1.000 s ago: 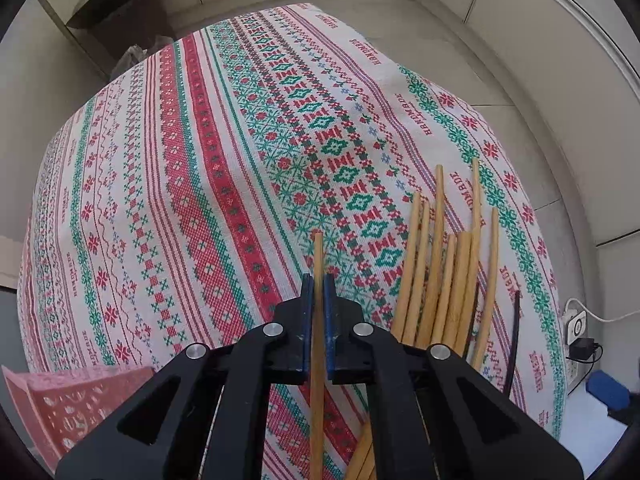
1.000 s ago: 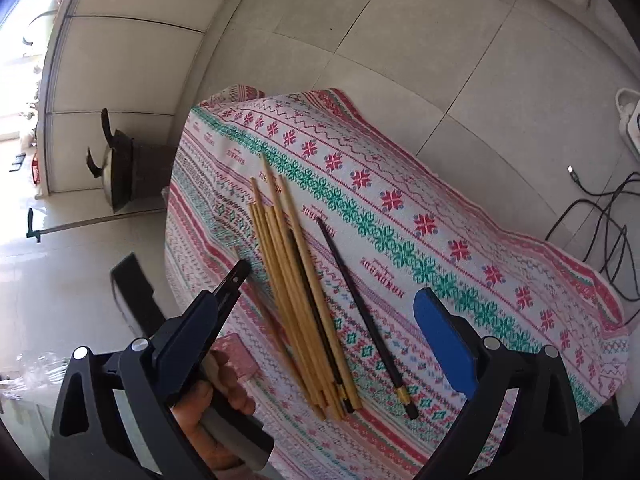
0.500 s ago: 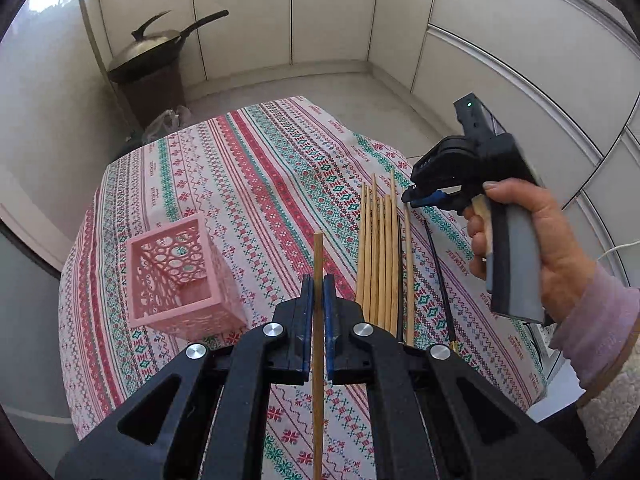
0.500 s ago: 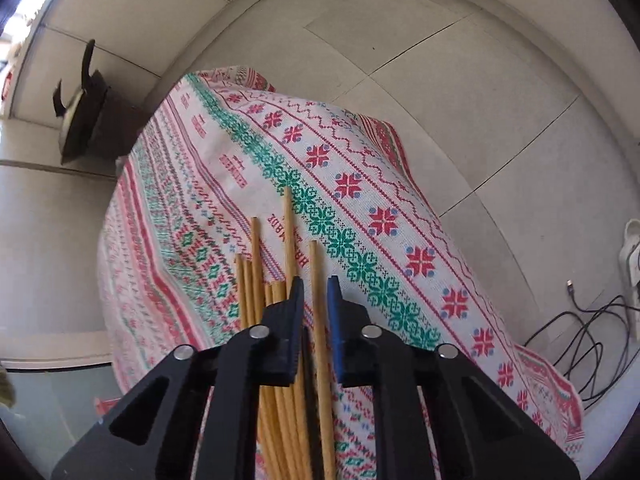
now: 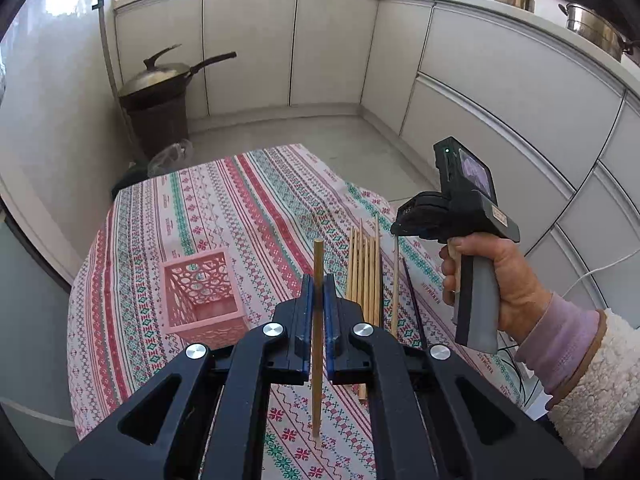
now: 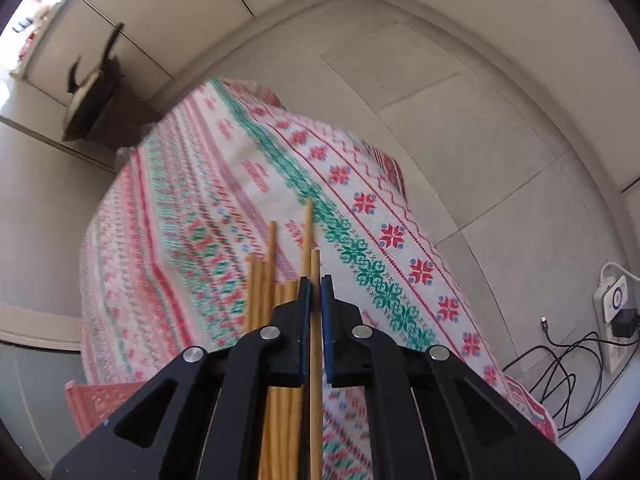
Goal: Organize utensils
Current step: 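Grasp a wooden chopstick with the left tool while the right tool grasps another, then carry the wooden chopsticks in both tools over the pink basket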
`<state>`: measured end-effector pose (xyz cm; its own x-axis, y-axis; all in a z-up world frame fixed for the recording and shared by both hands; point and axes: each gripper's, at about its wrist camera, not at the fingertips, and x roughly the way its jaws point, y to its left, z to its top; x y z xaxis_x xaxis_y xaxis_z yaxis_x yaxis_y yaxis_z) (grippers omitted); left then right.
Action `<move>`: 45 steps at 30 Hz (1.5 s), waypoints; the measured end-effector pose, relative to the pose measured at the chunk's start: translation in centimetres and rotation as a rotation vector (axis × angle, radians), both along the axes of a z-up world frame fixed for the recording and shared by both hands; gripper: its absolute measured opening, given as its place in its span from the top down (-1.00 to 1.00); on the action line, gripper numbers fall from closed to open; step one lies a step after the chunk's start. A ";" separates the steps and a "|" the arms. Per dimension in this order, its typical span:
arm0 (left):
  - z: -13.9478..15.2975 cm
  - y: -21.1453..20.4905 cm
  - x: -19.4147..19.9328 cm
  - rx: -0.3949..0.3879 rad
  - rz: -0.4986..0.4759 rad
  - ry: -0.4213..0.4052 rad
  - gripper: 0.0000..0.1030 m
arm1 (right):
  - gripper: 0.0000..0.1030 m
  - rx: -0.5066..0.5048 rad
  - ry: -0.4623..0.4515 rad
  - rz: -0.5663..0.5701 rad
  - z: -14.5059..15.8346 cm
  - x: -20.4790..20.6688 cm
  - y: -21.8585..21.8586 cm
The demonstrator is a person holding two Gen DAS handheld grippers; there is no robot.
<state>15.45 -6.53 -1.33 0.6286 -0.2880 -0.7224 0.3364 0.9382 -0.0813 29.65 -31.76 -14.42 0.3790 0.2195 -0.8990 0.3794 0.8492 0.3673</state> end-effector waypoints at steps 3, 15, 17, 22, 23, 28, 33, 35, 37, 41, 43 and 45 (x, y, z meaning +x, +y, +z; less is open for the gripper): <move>1.8 0.8 -1.1 -0.031 -0.006 -0.040 0.92 | 0.90 -0.011 -0.074 0.023 4.7 -2.3 0.6; 10.0 6.2 -1.8 -0.189 0.121 -0.192 0.92 | 0.90 -0.026 -0.412 0.044 20.1 -9.5 2.6; 10.6 7.6 -1.5 -0.210 0.163 -0.201 0.92 | 0.90 -0.008 -0.461 0.045 22.0 -9.9 3.1; 11.6 11.1 -0.6 -0.270 0.269 -0.204 0.92 | 0.90 0.064 -0.529 0.040 24.5 -9.8 3.7; 11.8 11.5 -0.4 -0.274 0.285 -0.208 0.92 | 0.90 0.074 -0.534 0.040 24.9 -9.9 3.8; 11.6 12.5 1.9 -0.286 0.357 -0.211 0.92 | 0.90 0.133 -0.536 0.061 25.5 -8.7 5.1; 8.7 12.8 4.6 -0.290 0.397 -0.147 0.90 | 0.90 0.142 -0.523 0.100 25.0 -7.8 6.6; 7.0 13.2 5.6 -0.294 0.416 -0.080 0.84 | 0.90 0.144 -0.505 0.121 24.6 -7.2 7.5; 6.7 14.1 5.6 -0.316 0.448 -0.059 0.65 | 0.90 0.144 -0.491 0.138 24.2 -6.8 8.3; 8.4 16.3 4.1 -0.334 0.523 -0.130 0.33 | 0.90 0.126 -0.466 0.170 23.3 -6.2 10.2; 9.3 17.3 3.4 -0.354 0.548 -0.162 0.12 | 0.90 0.123 -0.448 0.184 22.7 -5.9 11.0; 9.7 17.7 3.0 -0.360 0.551 -0.170 0.12 | 0.90 0.114 -0.431 0.194 22.0 -5.6 11.8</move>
